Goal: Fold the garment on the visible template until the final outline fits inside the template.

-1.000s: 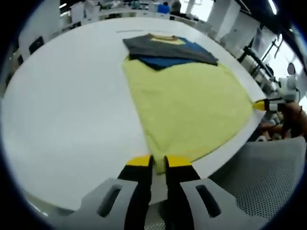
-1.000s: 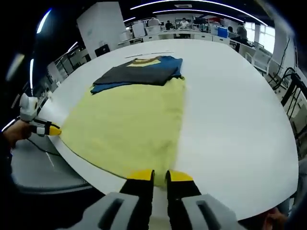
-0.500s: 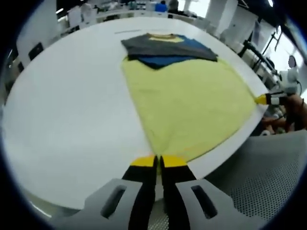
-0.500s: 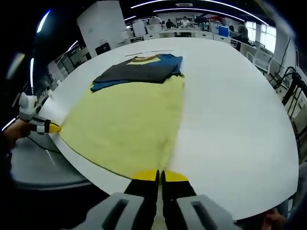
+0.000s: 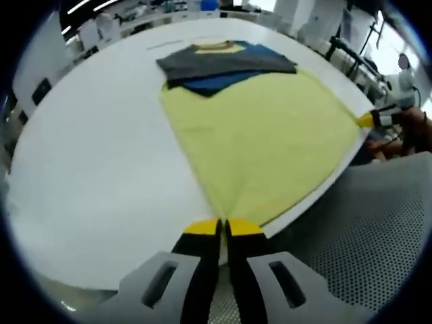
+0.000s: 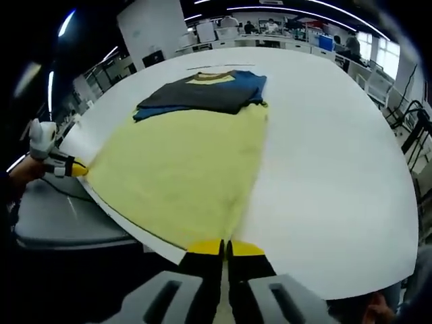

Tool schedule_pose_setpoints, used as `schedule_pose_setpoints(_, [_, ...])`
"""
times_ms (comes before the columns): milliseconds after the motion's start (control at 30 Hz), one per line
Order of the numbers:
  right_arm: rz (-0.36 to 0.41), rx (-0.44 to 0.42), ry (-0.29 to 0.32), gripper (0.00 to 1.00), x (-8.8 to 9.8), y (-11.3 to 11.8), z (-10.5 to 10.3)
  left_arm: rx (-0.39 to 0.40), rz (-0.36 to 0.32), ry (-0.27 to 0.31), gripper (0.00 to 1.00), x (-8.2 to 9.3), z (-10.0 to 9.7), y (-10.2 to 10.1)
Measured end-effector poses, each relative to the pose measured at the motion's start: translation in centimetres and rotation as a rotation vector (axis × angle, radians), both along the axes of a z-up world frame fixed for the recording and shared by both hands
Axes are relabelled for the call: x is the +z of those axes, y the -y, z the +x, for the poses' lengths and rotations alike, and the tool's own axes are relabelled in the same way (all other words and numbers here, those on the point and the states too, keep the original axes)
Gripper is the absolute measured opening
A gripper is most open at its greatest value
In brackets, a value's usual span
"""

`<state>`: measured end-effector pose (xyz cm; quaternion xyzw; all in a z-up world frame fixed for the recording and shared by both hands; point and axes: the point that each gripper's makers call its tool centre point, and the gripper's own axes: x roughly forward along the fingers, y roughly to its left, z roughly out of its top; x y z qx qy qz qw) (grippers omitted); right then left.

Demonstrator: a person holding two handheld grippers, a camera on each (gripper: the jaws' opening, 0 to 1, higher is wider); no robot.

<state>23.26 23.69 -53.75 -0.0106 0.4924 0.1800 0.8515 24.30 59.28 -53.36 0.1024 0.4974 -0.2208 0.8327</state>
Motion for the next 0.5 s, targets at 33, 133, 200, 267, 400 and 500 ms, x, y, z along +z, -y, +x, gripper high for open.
schedule_pose_setpoints(33, [-0.003, 0.008, -0.002, 0.0, 0.0, -0.1, -0.3, 0.0, 0.003, -0.003, 0.0, 0.0, -0.2, -0.1])
schedule_pose_setpoints(133, [-0.006, 0.009, -0.005, 0.0, 0.1, -0.1, -0.9, 0.005, 0.001, -0.016, 0.0, 0.0, -0.7, -0.2])
schedule_pose_setpoints(200, [-0.005, 0.01, -0.007, 0.0, 0.1, -0.2, -1.4, 0.008, 0.002, -0.022, 0.0, 0.0, -1.0, -0.3])
schedule_pose_setpoints(267, [-0.006, 0.013, -0.017, 0.0, 0.0, -0.3, -1.9, 0.005, 0.008, -0.028, 0.0, 0.1, -1.5, -0.3])
schedule_pose_setpoints(400, [-0.003, 0.011, -0.035, 0.0, -0.2, -0.4, -2.7, 0.002, 0.03, -0.039, 0.0, 0.2, -2.5, -0.3])
schedule_pose_setpoints(500, [-0.005, 0.017, -0.043, 0.0, -0.1, -0.4, -3.2, -0.002, 0.035, -0.047, 0.0, 0.1, -2.8, -0.4])
